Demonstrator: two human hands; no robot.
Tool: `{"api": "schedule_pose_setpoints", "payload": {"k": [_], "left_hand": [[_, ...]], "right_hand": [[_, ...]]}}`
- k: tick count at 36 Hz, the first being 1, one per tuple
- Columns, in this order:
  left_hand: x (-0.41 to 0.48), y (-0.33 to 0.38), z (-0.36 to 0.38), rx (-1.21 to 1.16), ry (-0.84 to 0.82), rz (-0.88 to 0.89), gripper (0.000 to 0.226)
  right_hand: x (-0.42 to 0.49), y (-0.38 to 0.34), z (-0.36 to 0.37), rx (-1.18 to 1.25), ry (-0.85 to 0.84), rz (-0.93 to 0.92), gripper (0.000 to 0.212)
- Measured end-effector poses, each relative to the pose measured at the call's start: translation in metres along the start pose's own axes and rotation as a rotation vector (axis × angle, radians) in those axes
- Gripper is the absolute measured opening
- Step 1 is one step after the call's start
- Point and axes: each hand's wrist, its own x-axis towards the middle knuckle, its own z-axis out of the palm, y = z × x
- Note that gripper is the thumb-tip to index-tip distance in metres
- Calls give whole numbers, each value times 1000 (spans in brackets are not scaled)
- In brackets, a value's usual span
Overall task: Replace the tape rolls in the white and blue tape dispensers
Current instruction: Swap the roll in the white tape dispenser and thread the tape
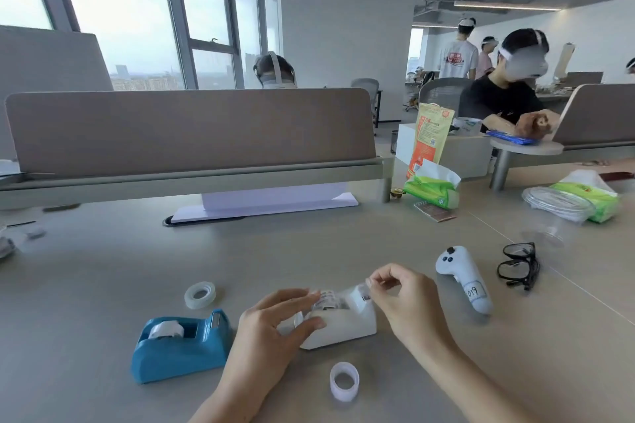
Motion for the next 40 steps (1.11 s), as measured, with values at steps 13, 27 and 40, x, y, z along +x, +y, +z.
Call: {"api": "schedule_pose_setpoints", "payload": {"k": [13,27,40], "left_hand": [[1,-4,0,48,-3,25,33],[2,-5,0,51,-8,28,33],[1,-3,0,23,-15,8,31]], "right_hand": [[2,-3,-5,-88,-10,-151,15],[1,-4,-13,192,-183,22,18],[0,-3,-4,253,-162,154,14]]}}
